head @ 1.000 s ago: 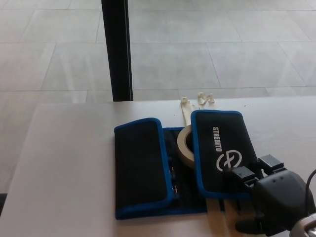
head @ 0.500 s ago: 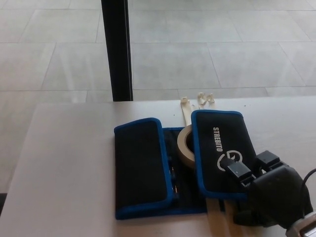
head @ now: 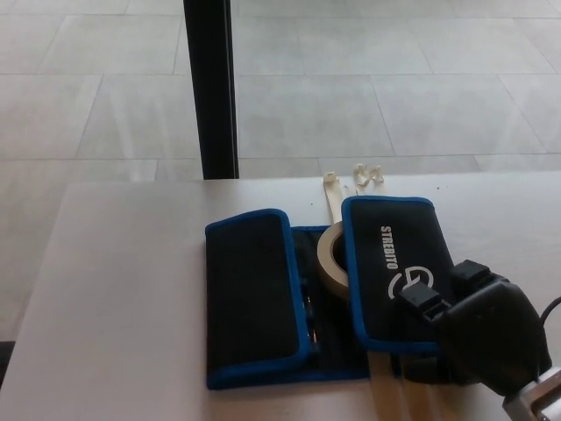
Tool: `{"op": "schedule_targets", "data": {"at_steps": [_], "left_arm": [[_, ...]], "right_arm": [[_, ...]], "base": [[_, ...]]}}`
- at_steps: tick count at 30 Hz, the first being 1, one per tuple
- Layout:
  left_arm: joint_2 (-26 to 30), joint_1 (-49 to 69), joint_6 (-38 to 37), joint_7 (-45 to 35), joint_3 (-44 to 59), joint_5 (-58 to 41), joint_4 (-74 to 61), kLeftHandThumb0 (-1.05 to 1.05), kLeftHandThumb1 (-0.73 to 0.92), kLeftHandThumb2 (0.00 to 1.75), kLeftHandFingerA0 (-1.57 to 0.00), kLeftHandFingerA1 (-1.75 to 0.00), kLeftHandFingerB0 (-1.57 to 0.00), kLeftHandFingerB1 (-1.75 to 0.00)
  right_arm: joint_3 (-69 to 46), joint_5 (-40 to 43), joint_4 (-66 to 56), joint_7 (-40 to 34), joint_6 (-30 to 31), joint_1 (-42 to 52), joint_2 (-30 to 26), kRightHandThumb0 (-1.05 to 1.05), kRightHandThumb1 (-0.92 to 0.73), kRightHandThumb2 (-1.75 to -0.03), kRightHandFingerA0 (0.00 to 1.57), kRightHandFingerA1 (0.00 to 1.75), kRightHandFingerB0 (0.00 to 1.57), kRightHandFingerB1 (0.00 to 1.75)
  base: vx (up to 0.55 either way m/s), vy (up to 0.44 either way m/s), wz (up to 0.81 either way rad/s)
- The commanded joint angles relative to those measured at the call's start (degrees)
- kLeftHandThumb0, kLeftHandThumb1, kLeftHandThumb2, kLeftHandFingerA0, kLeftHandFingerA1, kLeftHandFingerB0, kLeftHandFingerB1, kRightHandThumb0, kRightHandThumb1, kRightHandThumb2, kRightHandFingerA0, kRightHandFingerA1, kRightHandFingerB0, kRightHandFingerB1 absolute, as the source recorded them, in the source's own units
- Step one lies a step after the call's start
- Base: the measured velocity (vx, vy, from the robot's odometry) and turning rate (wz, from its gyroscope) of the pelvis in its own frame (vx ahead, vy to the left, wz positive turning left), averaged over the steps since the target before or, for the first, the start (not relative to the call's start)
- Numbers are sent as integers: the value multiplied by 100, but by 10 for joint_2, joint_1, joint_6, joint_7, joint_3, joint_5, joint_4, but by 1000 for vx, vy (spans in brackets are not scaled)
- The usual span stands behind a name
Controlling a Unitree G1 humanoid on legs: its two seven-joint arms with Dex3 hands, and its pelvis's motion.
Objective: The robot uses its right hand to open a black folded toolkit cover kept in the middle of the desk
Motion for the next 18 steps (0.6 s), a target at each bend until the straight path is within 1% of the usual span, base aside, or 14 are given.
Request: {"op": "schedule_targets", "data": {"at_steps": [1,2,3,4,5,6,8,11,12,13,14,15,16,18], "left_arm": [[7,-4,-4,0,6,-5,5,-87,89,67,-43,-54,-38,-39],[8,-5,-3,2,4,-2,6,-87,89,67,-43,-54,-38,-39],[8,-5,-4,1,3,-1,6,-92,75,84,-42,-58,-34,-44],[9,-5,-5,-9,5,-4,4,-93,76,86,-36,-56,-30,-44],[10,-5,-5,-13,7,-6,3,-85,91,67,-39,-53,-35,-39],[10,-5,-5,-12,7,-6,3,-85,91,67,-39,-53,-35,-39],[10,-5,-7,-12,1,1,3,-84,92,68,-41,-51,-37,-38],[10,-7,-5,-15,3,-2,4,-84,91,67,-40,-52,-36,-39],[8,-7,-7,-6,4,-1,7,-82,70,108,-38,-60,-32,-52],[9,-9,-4,-3,0,4,7,-87,91,67,-43,-53,-40,-38],[10,-11,-5,-6,-1,4,7,-86,91,67,-42,-54,-38,-39],[10,-11,-6,-8,0,3,7,-88,90,67,-41,-53,-37,-38],[8,-12,-3,-6,7,-4,6,-87,89,67,-41,-52,-37,-38],[9,-11,-2,-10,9,-6,4,-87,89,67,-42,-53,-37,-39]], "right_arm": [[-15,-22,29,-47,-3,-5,5,-35,-58,-65,89,156,83,62],[-16,-25,33,-52,0,-4,6,-35,-58,-65,89,156,83,62],[-17,-27,36,-55,1,-4,7,-35,-58,-65,86,154,83,63],[-18,-31,43,-57,6,-4,5,-31,-59,-61,87,156,84,60],[-20,-33,47,-59,9,-5,5,-31,-58,-61,88,150,85,62],[-22,-36,51,-63,11,-6,6,-31,-58,-61,88,150,85,62],[-29,-31,70,-79,8,-11,12,-32,-57,-59,88,141,87,78],[-34,-34,80,-74,18,-13,14,-31,-58,-58,88,141,88,82],[-38,-23,82,-65,1,-13,14,-30,-58,-62,85,148,86,84],[-34,-27,91,-67,-2,-16,13,-30,-59,-59,86,144,89,71],[-32,-32,96,-62,-1,-17,12,-32,-58,-59,84,140,86,70],[-31,-33,98,-57,1,-17,12,-33,-57,-58,84,130,85,60],[-31,-30,98,-41,-1,-16,12,-33,-59,-59,80,130,81,55],[-30,-30,108,-45,-2,-16,16,-33,-60,-59,79,131,78,49]], "base": [[0,0,0],[0,0,0],[0,0,0],[0,0,0],[0,0,0],[0,0,0],[0,0,0],[0,0,0],[0,0,0],[0,0,0],[0,0,0],[0,0,0],[0,0,0],[0,0,0]]}}
